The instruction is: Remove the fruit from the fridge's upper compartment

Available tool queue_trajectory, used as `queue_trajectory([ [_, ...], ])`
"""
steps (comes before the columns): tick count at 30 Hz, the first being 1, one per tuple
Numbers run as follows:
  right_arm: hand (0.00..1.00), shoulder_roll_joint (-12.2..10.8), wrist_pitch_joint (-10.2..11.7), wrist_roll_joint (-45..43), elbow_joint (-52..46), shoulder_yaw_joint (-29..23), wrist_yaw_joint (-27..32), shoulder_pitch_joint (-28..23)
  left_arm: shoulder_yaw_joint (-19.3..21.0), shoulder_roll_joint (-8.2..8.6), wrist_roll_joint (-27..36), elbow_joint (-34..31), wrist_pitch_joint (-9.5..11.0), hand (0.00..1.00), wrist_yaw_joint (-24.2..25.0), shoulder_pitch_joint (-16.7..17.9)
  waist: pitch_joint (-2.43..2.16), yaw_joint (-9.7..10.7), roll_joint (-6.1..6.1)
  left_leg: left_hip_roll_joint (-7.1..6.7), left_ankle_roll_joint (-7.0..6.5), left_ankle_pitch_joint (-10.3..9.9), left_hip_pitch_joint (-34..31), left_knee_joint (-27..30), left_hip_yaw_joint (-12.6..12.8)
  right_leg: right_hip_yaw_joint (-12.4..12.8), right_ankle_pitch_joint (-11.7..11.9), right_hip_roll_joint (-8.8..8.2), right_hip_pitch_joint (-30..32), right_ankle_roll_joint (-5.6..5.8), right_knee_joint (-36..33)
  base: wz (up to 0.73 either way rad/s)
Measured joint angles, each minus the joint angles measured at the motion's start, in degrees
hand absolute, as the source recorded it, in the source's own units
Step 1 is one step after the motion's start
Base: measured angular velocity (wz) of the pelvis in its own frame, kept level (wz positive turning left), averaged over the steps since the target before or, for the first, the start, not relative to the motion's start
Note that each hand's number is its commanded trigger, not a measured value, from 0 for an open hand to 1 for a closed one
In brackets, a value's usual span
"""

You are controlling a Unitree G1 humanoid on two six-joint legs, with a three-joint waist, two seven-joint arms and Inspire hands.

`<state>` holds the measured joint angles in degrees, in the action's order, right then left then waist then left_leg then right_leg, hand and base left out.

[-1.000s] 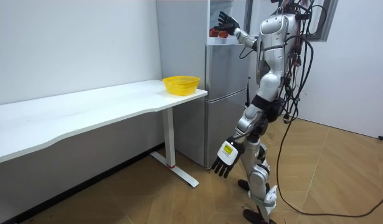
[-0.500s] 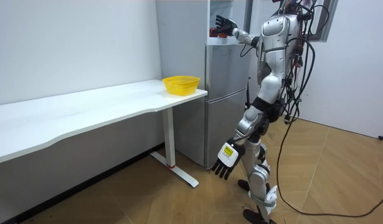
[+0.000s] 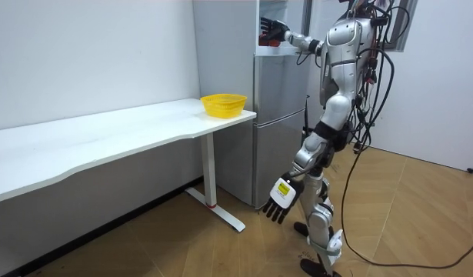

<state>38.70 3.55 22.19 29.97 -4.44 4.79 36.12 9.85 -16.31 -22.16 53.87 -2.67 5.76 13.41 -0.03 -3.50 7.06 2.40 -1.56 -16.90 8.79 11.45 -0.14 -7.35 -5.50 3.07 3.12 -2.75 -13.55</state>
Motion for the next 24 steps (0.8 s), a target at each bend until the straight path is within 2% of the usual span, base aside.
queue_trajectory([
  [8, 0.00, 0.0, -1.7, 0.0, 0.9, 1.0, -2.6, 0.0, 0.0, -0.14, 0.0, 0.0, 0.0, 0.00, 0.1, -0.1, -0.03, -0.1, 0.05, -0.02, 0.01, 0.0, 0.0, 0.0, 0.0, 0.0, 0.0, -0.03, 0.0, -0.02, 0.0, 0.00],
  [24, 0.00, 0.0, -2.4, 0.1, 2.2, 1.1, -7.3, 0.0, -0.2, -0.14, 0.1, 0.4, -1.5, 0.00, 1.2, -0.1, 0.24, -0.5, -0.66, 0.16, 0.01, 0.0, 0.7, -0.8, 0.1, 0.2, 0.0, 0.32, -0.3, -0.07, 0.0, 0.00],
])
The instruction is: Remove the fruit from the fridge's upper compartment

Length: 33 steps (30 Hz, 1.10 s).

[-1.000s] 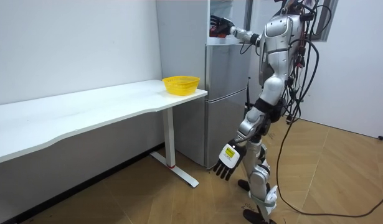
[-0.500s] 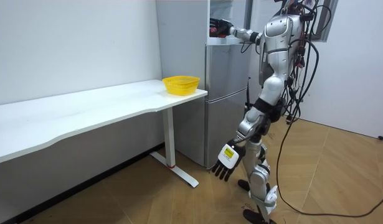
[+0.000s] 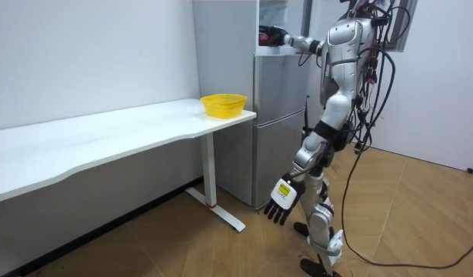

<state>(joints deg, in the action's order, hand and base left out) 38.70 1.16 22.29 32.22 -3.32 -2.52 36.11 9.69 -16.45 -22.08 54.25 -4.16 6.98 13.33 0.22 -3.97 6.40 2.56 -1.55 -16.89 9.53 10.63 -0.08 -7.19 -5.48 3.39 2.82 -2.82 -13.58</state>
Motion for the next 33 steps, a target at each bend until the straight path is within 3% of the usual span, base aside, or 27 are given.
queue_trajectory([
  [15, 0.00, 0.0, -0.6, -0.1, 4.7, -0.1, -2.1, 1.6, -0.9, 0.01, 0.0, 0.9, -2.3, 0.00, 0.2, 0.0, -0.20, -0.8, -0.23, 0.32, 0.11, 0.1, 0.7, 0.1, -0.1, -0.2, 0.0, -0.22, -0.8, -0.07, 0.0, 0.00],
  [16, 0.64, 0.0, -0.8, -0.1, 5.4, 0.0, -2.5, 2.0, -0.9, 0.01, 0.0, 0.9, -2.5, 0.00, 0.3, 0.0, -0.22, -0.8, -0.20, 0.31, 0.12, 0.0, 0.7, 0.0, -0.2, -0.2, 0.0, -0.20, -0.8, -0.08, 0.0, 0.03],
  [17, 0.95, 0.0, -1.0, -0.1, 5.9, 0.0, -2.6, 2.3, -0.9, 0.00, 0.0, 0.9, -2.6, 0.00, 0.4, -0.1, -0.24, -0.8, -0.18, 0.30, 0.12, 0.0, 0.7, -0.1, -0.2, -0.4, 0.0, -0.19, -0.9, -0.09, 0.0, 0.05],
  [18, 1.00, 0.0, -1.0, -0.1, 6.8, 0.2, -2.7, 2.6, -1.0, 0.00, 0.0, 0.9, -2.8, 0.00, 0.6, -0.1, -0.23, -0.8, -0.18, 0.29, 0.12, 0.0, 0.7, -0.1, -0.3, -0.5, 0.0, -0.16, -0.9, -0.09, 0.0, 0.04],
  [33, 1.00, 0.0, -1.1, -0.4, 9.7, 1.9, -1.5, 3.4, -1.0, -0.13, 0.1, 0.9, -2.9, 0.00, 1.4, -0.7, -0.44, -0.9, 0.32, 0.39, 0.22, 0.0, 1.1, 0.0, -0.6, -0.8, 0.2, 0.35, -2.1, -0.25, 1.4, 0.01],
])
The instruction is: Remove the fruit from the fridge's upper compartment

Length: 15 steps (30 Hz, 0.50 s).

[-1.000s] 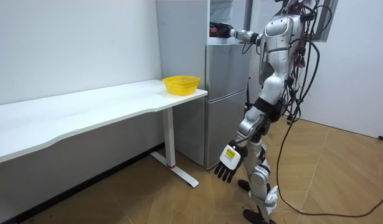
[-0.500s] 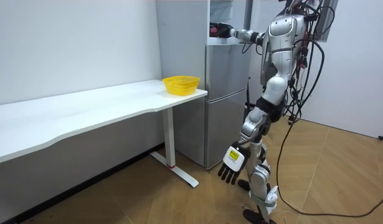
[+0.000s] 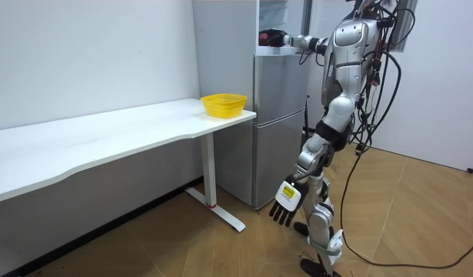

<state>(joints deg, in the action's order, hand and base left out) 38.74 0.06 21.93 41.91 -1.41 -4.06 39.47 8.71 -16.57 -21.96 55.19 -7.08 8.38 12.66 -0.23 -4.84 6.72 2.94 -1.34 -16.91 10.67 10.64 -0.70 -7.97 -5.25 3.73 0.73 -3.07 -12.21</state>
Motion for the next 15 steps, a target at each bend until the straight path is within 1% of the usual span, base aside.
queue_trajectory([
  [1, 1.00, 0.0, 0.1, 0.0, 0.0, 0.0, 0.2, 0.0, 0.0, -0.04, 0.0, 0.0, 0.0, 0.00, 0.0, 0.0, 0.01, 0.0, -0.02, 0.31, 0.01, 0.0, 0.0, 0.0, 0.0, 0.0, 0.0, 0.05, 0.0, -0.02, 0.1, 0.00],
  [5, 1.00, 0.1, 0.2, 0.1, -0.1, -0.4, 0.3, 0.7, 0.0, -0.10, 0.0, 0.0, 0.0, 0.00, 0.0, 0.1, 0.10, 0.0, -0.22, 0.32, 0.15, 0.0, 0.0, -0.3, 0.0, 0.0, 0.0, 0.40, -0.1, -0.07, 0.4, 0.00],
  [8, 1.00, 0.1, 0.5, 0.3, -0.2, -0.4, 0.2, 1.2, -0.1, -0.10, 0.1, 0.1, 0.0, 0.00, 0.0, 0.1, 0.08, -0.1, -0.18, 0.39, 0.28, 0.0, 0.0, -0.2, 0.0, 0.0, 0.0, 0.39, -0.1, -0.09, 0.5, 0.00],
  [9, 1.00, 0.1, 0.6, 0.3, -0.2, -0.4, 0.1, 1.2, -0.1, -0.10, 0.1, 0.1, 0.0, 0.00, 0.0, 0.1, 0.15, -0.1, -0.28, 0.40, 0.29, 0.1, 0.1, -0.1, 0.1, 0.1, 0.0, 0.38, -0.1, -0.09, 0.5, -0.03],
  [11, 1.00, 0.1, 0.6, 0.3, -0.2, -0.3, 0.1, 1.2, -0.1, -0.10, 0.1, 0.1, 0.0, 0.00, -0.1, -0.1, 0.08, -0.1, -0.18, 0.41, 0.29, 0.1, 0.1, -0.2, 0.3, 0.1, 0.0, 0.36, -0.1, -0.09, 0.6, -0.02],
  [12, 1.00, 0.1, 0.6, 0.3, -0.3, -0.2, 0.2, 1.2, -0.1, -0.10, 0.1, 0.1, 0.1, 0.00, -0.3, -0.2, 0.18, -0.2, -0.32, 0.40, 0.29, 0.1, 0.1, -0.2, 0.3, 0.1, 0.0, 0.33, -0.1, -0.09, 0.6, 0.00],
  [15, 1.00, 0.1, 0.9, 0.3, -0.3, 0.1, 0.4, 1.2, -0.1, -0.10, 0.0, 0.2, 0.1, 0.00, -0.5, -0.4, 0.25, -0.2, -0.40, 0.38, 0.29, 0.1, 0.1, -0.2, 0.3, 0.1, 0.0, 0.26, -0.1, -0.10, 0.7, 0.00],
])
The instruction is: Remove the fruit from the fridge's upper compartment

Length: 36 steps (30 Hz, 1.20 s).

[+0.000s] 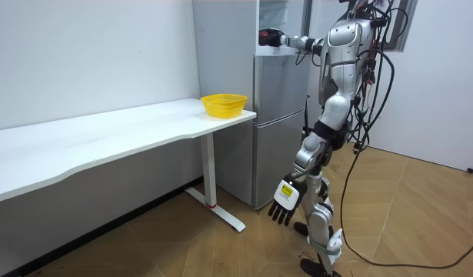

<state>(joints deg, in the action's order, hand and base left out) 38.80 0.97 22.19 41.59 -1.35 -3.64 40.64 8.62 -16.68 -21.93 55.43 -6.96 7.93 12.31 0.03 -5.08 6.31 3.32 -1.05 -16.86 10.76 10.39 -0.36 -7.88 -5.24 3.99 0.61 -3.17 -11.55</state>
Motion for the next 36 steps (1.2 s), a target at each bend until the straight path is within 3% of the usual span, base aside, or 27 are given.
queue_trajectory([
  [4, 1.00, 0.0, 0.3, 0.2, -1.5, 0.4, 1.3, -0.4, -1.0, -0.18, -0.1, 0.4, 0.1, 0.00, 0.0, -0.6, 0.16, -0.1, -0.26, 0.01, 0.00, 0.0, 0.0, 0.0, 0.0, -0.1, 0.1, -0.11, 0.0, -0.10, 0.0, 0.00],
  [11, 1.00, -0.6, 0.2, 0.5, -18.7, 0.3, 4.4, -8.2, -1.0, -0.16, -0.1, 0.2, 0.9, 0.00, -0.3, -2.0, -0.08, -0.1, -1.67, 0.01, 0.17, 0.1, -0.3, -0.2, 0.3, 0.6, 0.1, 0.05, 0.4, -0.15, 0.0, -0.01],
  [21, 1.00, -1.1, 0.2, 0.0, -33.2, 0.3, 7.4, -13.3, -1.0, 0.18, -0.2, 0.0, 2.4, 0.00, -2.8, -0.8, -0.28, 0.0, -1.87, 0.16, 0.22, 0.1, 0.4, -0.4, 1.8, 1.6, 0.1, 0.31, 0.2, -0.21, 0.0, -0.05],
  [31, 1.00, -5.2, 0.3, -5.4, -44.1, -0.3, 10.1, -15.1, -2.0, 0.79, -0.3, 0.2, 2.9, 0.00, -4.0, 0.7, -0.28, 1.4, -2.93, 0.15, 0.22, 0.1, 0.7, -0.4, 2.0, 1.8, 0.2, 0.35, 0.0, -0.34, -0.2, 0.00],
  [34, 1.00, -5.4, 0.5, -6.4, -51.7, -0.3, 9.8, -17.7, -2.0, 1.12, -0.2, 0.4, 3.3, 0.00, -4.0, 0.7, -0.32, 1.6, -3.29, 0.09, 0.22, 0.1, 0.8, -0.4, 2.0, 2.1, 0.2, 0.39, 0.0, -0.34, -0.2, 0.00],
  [36, 1.00, -5.9, 1.8, -6.8, -57.0, -0.3, 8.9, -19.6, -2.0, 2.12, -0.3, 0.4, 3.7, 0.00, -5.1, 1.0, -0.26, 1.5, -3.73, 0.02, 0.22, 0.1, 0.9, -0.3, 2.1, 2.7, 0.2, 0.52, -0.1, -0.30, -0.1, -0.04],
])
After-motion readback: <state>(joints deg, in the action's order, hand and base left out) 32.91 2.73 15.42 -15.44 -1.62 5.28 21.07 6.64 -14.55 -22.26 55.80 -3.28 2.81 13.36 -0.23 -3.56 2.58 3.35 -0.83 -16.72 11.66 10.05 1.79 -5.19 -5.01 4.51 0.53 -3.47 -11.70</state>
